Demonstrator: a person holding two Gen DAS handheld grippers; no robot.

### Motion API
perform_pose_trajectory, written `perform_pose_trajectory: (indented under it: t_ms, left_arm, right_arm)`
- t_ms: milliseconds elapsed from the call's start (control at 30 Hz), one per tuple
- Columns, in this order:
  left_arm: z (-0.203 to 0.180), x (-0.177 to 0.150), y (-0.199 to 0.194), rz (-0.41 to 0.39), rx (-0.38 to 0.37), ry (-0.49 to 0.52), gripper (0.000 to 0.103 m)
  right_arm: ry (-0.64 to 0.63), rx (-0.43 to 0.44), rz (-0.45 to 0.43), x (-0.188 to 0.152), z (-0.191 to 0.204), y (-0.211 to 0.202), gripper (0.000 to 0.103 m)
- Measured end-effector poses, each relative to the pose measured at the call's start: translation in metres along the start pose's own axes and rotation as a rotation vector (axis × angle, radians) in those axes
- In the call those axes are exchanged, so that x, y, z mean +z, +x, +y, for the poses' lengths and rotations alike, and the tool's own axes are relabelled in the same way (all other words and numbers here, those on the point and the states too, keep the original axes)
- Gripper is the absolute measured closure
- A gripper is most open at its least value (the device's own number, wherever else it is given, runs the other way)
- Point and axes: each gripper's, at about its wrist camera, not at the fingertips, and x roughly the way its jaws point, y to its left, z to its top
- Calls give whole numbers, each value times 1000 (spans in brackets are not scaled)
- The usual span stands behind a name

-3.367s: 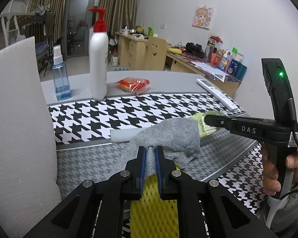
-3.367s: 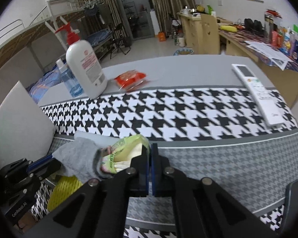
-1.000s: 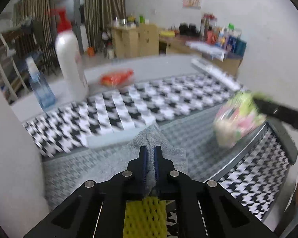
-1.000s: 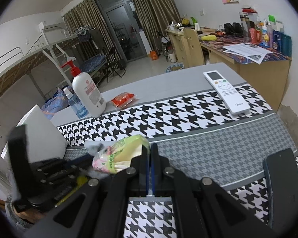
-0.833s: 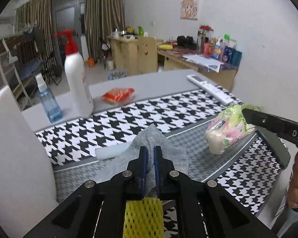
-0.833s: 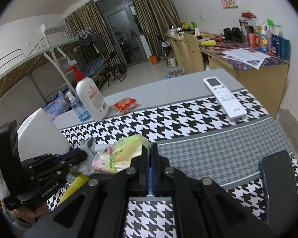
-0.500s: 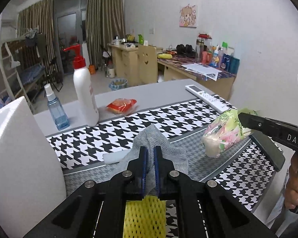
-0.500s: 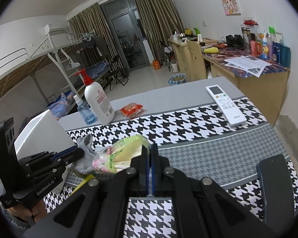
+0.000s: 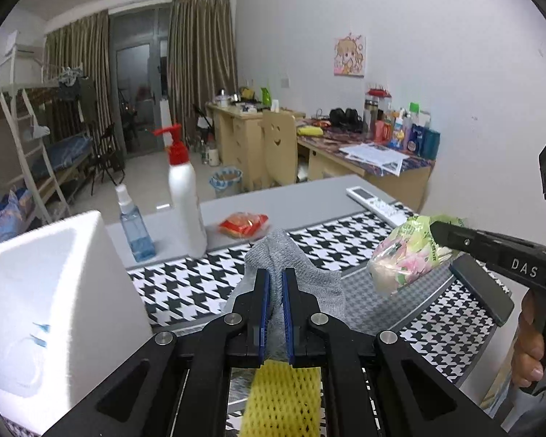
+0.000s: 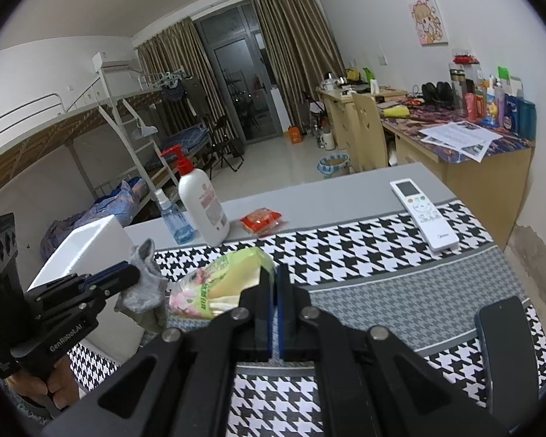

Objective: Organize soft objects
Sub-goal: 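Carry the sock with the left gripper while the right carries the bag toward the foam box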

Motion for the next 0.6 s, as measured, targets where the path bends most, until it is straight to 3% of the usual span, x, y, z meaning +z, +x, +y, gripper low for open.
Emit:
perform_pose_trajectory:
  t_ms: [600]
  left_arm:
    - [16, 17, -47, -122, 9, 24, 95]
  right_arm:
    - [-20, 23, -79, 12, 29, -12, 99]
